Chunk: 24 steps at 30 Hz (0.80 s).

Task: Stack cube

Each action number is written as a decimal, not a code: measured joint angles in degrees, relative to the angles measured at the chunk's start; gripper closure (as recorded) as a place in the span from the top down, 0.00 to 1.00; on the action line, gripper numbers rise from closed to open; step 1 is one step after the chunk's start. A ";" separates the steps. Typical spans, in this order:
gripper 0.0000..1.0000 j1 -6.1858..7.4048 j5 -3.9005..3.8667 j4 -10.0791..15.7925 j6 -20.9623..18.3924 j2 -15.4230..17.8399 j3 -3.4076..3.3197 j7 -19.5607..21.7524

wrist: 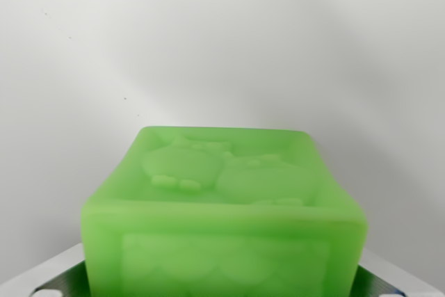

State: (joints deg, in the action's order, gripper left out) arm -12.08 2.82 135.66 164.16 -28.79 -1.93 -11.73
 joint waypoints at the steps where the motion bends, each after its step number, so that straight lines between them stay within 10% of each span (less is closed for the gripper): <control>1: 0.00 0.00 0.00 0.00 0.00 0.00 0.00 0.00; 24: 0.00 0.11 -0.04 0.87 -2.21 3.23 -0.16 0.04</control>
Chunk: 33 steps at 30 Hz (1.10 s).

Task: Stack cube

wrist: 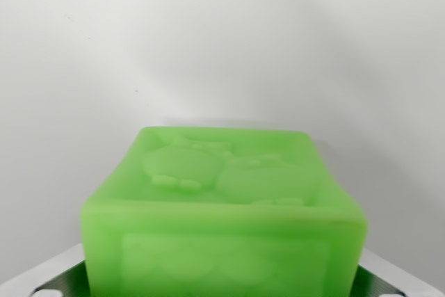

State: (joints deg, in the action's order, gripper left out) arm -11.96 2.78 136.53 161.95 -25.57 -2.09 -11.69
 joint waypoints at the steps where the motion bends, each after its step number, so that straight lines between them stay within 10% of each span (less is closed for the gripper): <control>1: 0.00 0.00 -0.01 0.04 -0.10 0.15 -0.01 0.00; 33: 0.00 0.50 -1.14 1.82 -10.53 12.65 -0.84 0.69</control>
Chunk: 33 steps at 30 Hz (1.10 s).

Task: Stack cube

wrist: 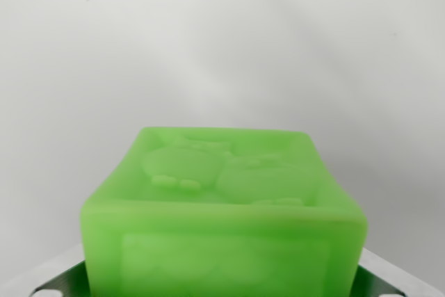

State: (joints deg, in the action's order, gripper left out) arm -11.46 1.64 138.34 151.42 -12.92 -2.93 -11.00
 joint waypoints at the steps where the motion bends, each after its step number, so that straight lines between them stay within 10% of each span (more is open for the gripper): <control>1: 0.00 0.00 -0.04 0.01 -0.46 0.47 -0.01 0.04; 33: 0.00 2.92 -0.33 -7.32 -5.77 -1.54 -0.05 15.55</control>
State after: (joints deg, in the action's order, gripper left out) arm -8.54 1.31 131.02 145.65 -14.46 -2.98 4.54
